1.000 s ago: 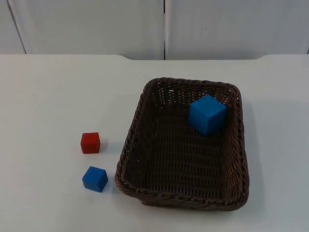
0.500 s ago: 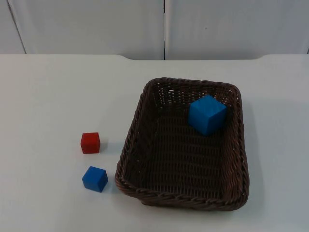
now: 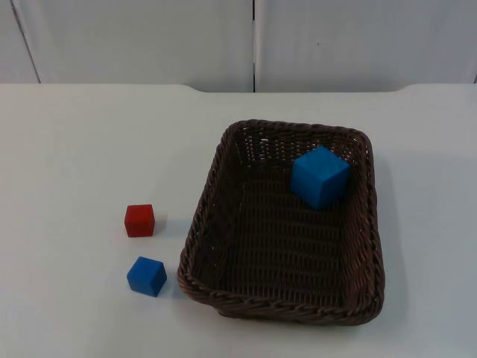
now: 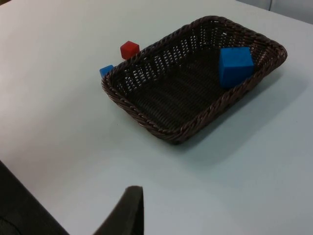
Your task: Pick up the basket with the left hand and place the largest block into the basket with the right hand.
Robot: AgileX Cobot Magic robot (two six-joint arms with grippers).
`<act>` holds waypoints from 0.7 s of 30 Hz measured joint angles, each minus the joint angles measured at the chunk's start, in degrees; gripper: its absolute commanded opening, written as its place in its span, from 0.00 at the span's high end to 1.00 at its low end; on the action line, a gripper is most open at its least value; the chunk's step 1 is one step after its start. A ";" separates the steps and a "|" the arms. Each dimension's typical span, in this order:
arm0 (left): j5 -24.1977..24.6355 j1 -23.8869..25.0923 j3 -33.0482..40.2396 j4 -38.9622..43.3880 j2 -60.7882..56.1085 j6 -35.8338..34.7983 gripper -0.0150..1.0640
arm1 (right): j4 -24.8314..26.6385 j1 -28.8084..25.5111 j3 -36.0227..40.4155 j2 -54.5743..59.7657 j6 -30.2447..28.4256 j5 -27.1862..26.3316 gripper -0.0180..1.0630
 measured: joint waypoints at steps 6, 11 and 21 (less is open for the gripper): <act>0.00 0.00 0.00 0.00 0.00 0.00 0.01 | 0.00 -3.04 0.00 0.00 0.00 0.00 0.01; 0.00 0.00 0.00 0.00 0.00 0.00 0.01 | 0.00 -8.56 0.00 0.00 0.10 0.00 0.01; 0.00 0.00 0.00 0.00 0.00 0.00 0.01 | 0.00 -20.11 0.00 0.00 0.10 0.00 0.01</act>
